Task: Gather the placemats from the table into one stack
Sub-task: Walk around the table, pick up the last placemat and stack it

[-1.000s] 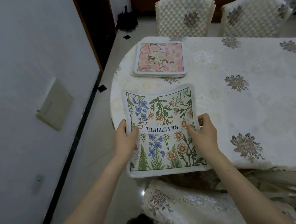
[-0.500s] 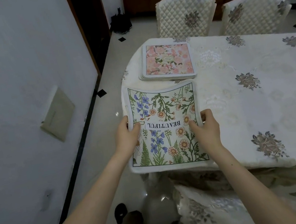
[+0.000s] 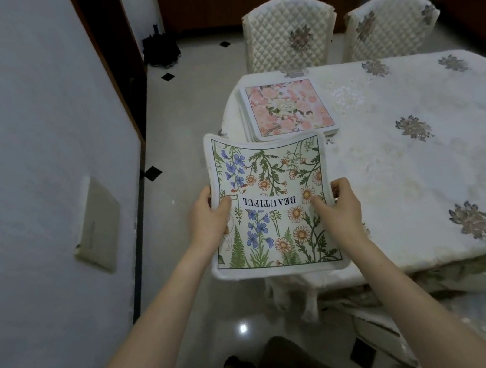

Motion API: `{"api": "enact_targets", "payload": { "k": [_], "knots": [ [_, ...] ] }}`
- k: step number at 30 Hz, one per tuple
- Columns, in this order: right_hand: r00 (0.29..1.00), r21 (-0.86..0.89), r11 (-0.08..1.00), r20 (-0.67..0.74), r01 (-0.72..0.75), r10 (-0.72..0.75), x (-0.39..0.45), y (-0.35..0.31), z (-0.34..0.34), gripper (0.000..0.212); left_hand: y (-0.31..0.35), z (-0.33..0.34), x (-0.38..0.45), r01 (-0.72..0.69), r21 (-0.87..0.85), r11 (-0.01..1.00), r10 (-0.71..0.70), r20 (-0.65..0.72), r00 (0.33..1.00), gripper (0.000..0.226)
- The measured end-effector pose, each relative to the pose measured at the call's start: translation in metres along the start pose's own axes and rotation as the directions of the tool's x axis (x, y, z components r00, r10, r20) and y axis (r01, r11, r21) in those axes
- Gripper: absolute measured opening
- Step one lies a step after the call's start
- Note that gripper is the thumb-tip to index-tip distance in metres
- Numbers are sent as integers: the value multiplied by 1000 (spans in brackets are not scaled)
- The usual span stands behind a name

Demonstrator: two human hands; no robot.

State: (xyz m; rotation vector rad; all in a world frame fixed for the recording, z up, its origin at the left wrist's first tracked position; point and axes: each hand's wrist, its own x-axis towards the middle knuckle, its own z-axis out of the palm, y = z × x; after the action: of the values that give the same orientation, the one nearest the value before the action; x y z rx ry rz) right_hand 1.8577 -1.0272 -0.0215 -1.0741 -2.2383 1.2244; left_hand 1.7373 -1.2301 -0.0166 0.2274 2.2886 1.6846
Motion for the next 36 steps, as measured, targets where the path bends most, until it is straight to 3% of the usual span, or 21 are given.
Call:
{"api": "enact_targets", "payload": {
  "k": [9, 14, 24, 31, 36],
  "knots": [
    [999, -20, 999, -8, -39, 39, 47, -14, 60, 28, -16, -18, 77, 14, 33, 999, -15, 35, 999, 6],
    [996, 5, 997, -45, -83, 83, 102, -18, 95, 27, -15, -14, 147, 34, 23, 999, -36, 83, 996, 11],
    [971, 115, 977, -136, -182, 197, 211, -58, 126, 21, 30, 6, 297, -33, 85, 996, 14, 208, 978, 11],
    [931, 138, 960, -243, -243, 271, 260, -74, 144, 21, 47, 22, 378, -50, 74, 996, 23, 333, 943, 10],
    [872, 166, 941, -358, -293, 335, 289, -86, 173, 23, 53, 32, 448, -108, 85, 991, 55, 472, 880, 13]
  ]
}}
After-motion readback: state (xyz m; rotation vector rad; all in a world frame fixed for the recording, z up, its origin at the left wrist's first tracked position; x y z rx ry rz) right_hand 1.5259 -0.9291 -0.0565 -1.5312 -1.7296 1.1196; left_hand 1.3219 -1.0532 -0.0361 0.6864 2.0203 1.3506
